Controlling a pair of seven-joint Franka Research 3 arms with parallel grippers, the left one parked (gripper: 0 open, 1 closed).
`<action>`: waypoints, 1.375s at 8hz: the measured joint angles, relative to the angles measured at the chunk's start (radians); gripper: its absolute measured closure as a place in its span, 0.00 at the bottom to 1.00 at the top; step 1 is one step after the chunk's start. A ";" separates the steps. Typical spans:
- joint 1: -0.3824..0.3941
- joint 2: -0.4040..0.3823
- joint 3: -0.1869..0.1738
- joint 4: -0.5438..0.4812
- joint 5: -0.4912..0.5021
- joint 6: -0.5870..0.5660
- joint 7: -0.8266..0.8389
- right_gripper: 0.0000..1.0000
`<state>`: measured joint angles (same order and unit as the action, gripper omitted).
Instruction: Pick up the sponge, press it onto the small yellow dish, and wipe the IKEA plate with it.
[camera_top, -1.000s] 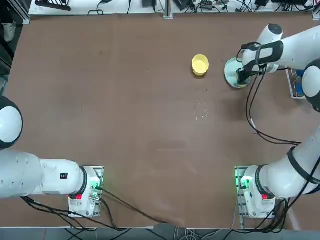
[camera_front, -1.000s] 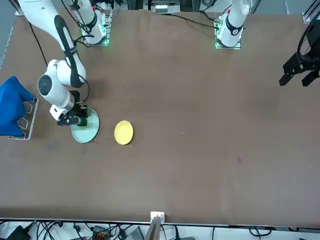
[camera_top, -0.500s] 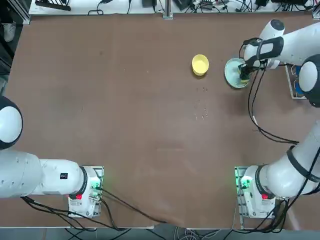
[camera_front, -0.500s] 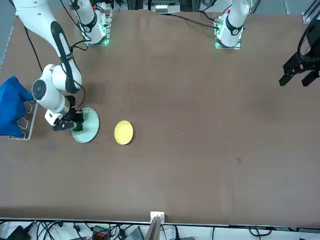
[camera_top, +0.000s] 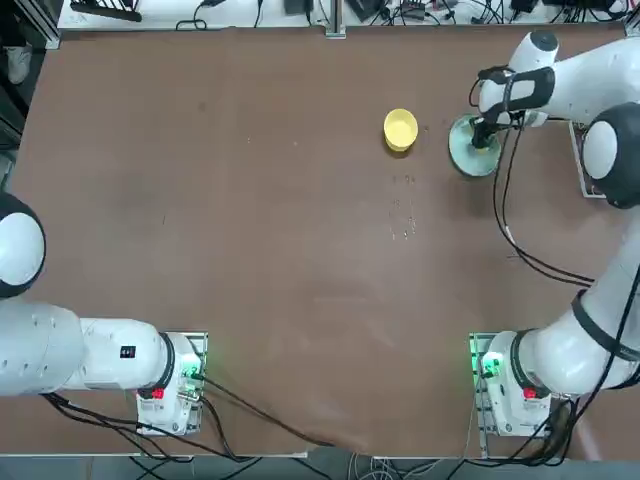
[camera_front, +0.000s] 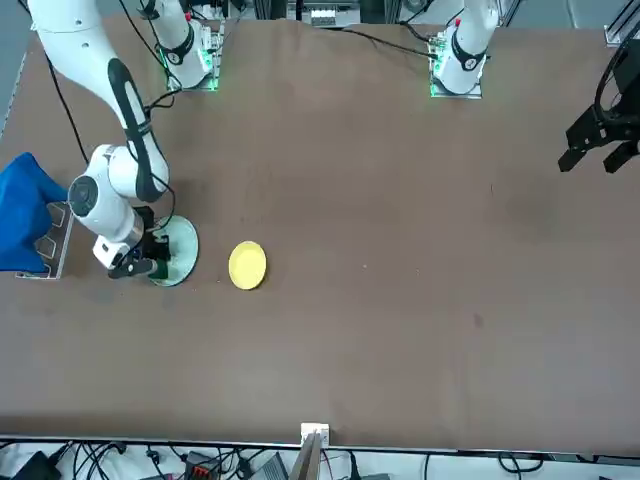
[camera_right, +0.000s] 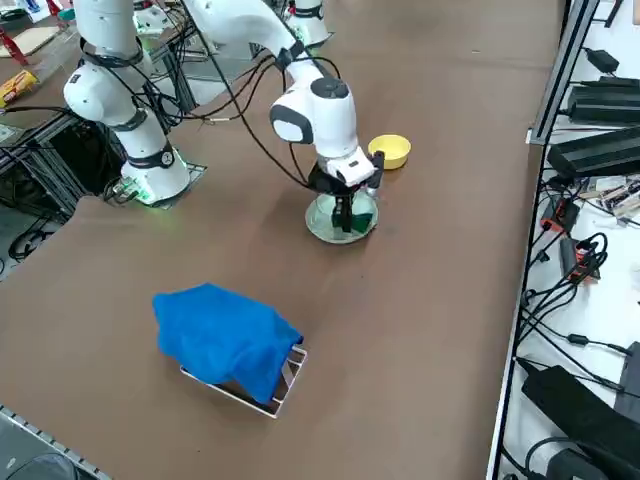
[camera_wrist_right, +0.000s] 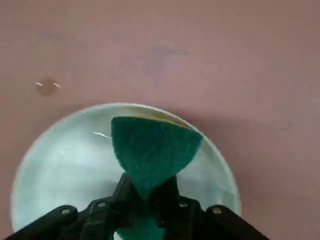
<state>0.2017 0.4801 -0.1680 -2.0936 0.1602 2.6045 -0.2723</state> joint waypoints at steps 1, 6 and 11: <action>0.030 0.002 0.001 0.004 0.015 0.000 0.025 0.80; 0.107 -0.010 -0.004 -0.016 0.036 -0.007 0.110 0.80; 0.096 -0.082 -0.008 -0.126 0.039 -0.008 0.101 0.80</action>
<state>0.2974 0.3984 -0.1764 -2.2196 0.1995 2.5969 -0.1715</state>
